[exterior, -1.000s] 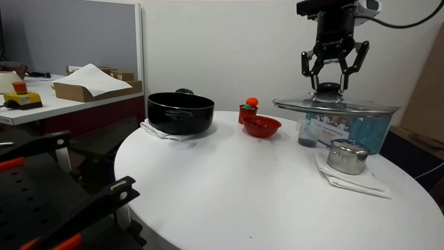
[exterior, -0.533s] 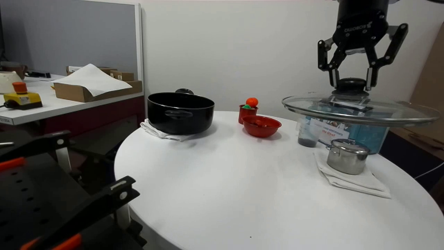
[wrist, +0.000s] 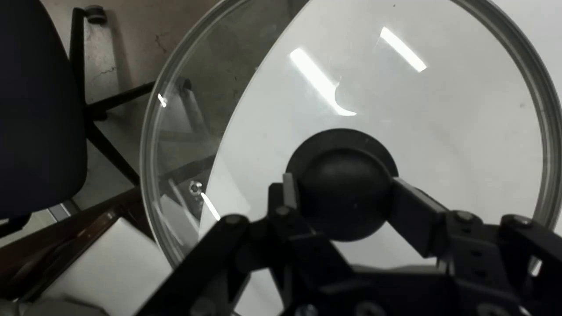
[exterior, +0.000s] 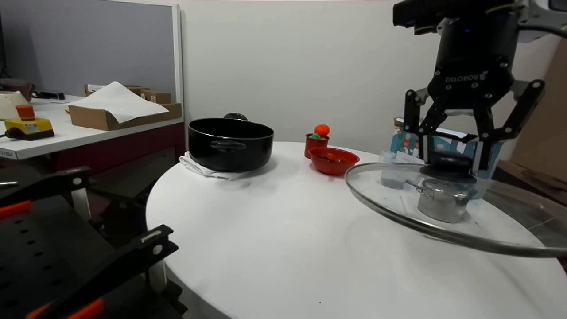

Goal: Move the lid on the table away from the black pot

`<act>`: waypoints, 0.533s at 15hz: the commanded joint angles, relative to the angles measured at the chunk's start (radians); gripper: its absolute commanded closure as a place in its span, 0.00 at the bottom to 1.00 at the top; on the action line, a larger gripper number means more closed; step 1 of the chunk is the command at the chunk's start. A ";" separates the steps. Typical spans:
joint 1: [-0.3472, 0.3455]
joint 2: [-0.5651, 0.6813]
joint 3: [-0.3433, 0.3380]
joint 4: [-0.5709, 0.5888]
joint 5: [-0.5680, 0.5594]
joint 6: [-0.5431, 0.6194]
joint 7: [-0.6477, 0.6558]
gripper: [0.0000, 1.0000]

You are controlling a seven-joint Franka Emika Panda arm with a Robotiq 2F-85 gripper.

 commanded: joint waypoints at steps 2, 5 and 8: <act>-0.027 0.033 -0.021 0.006 0.028 0.029 0.016 0.74; -0.048 0.080 -0.015 0.044 0.060 0.037 0.009 0.74; -0.046 0.136 -0.012 0.083 0.068 0.053 0.017 0.74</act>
